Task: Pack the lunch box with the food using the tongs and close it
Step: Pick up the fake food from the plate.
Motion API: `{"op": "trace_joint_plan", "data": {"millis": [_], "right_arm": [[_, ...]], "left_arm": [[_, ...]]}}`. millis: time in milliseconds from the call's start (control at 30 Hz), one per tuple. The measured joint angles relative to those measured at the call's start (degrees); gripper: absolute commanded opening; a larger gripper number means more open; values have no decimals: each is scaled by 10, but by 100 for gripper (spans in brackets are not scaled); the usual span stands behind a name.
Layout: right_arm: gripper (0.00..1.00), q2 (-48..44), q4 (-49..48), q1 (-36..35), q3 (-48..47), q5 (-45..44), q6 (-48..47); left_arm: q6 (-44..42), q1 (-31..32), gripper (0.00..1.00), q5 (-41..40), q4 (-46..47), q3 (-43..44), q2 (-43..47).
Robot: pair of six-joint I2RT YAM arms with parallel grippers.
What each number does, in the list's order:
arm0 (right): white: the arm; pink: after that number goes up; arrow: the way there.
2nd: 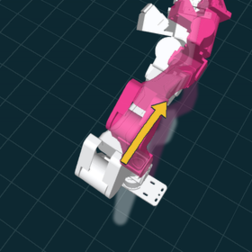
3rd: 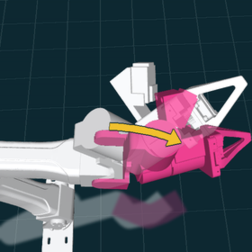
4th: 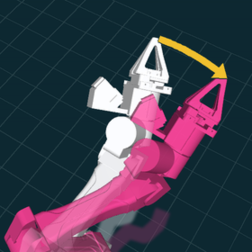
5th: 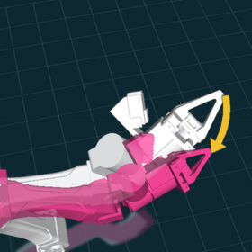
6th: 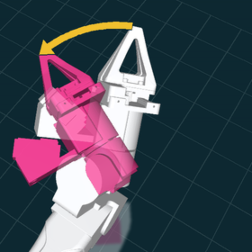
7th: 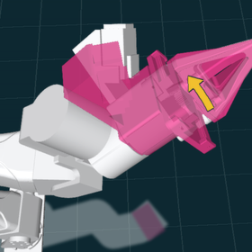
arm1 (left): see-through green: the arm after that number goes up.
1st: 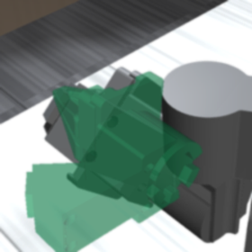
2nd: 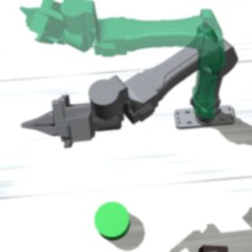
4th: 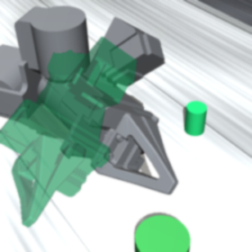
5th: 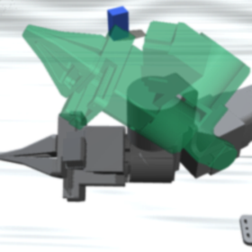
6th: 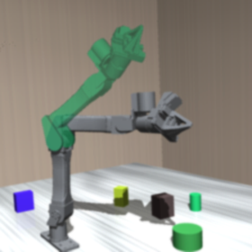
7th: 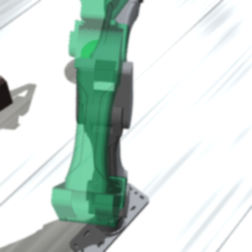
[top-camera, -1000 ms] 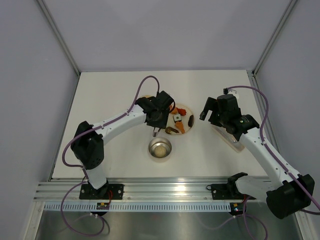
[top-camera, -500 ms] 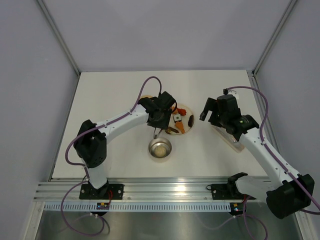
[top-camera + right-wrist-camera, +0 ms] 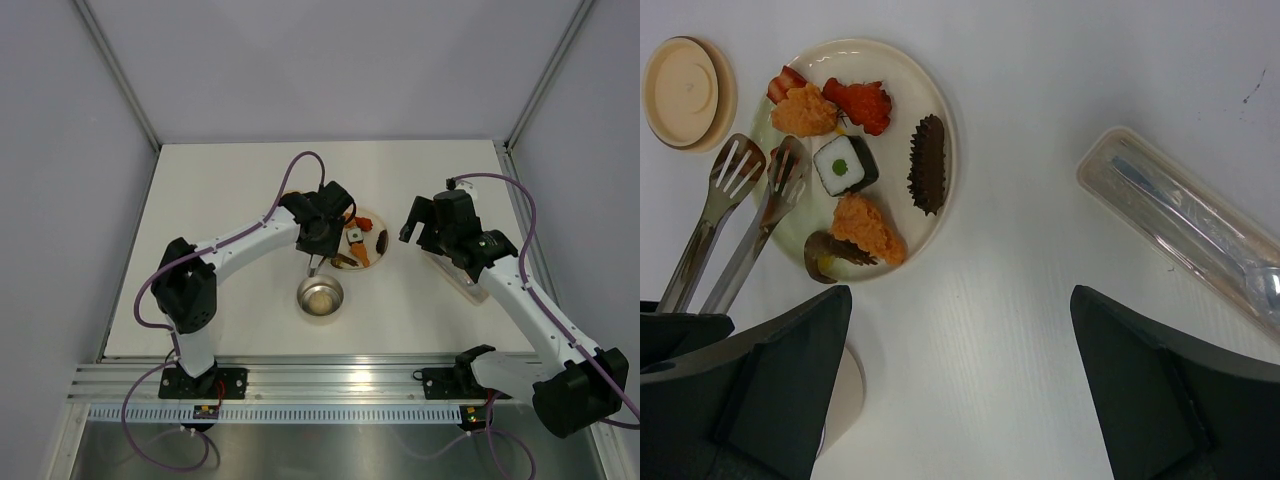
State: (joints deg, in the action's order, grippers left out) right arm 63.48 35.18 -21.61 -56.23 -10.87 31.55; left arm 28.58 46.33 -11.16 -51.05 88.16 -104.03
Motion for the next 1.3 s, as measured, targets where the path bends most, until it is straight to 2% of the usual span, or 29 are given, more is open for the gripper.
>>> {"op": "trace_joint_plan", "data": {"millis": [200,433,767,900,1300], "right_arm": [[99,0,0,0,0,0,0],[99,0,0,0,0,0,0],[99,-1,0,0,0,0,0],[99,-1,0,0,0,0,0],[100,-1,0,0,0,0,0]], "left_arm": [[2,1,52,-1,-15,7,-1],[4,1,47,-1,-21,11,-3],[10,4,32,-1,-31,15,-12],[10,6,23,-4,-36,28,-11],[10,12,21,-4,-56,30,67]]}}
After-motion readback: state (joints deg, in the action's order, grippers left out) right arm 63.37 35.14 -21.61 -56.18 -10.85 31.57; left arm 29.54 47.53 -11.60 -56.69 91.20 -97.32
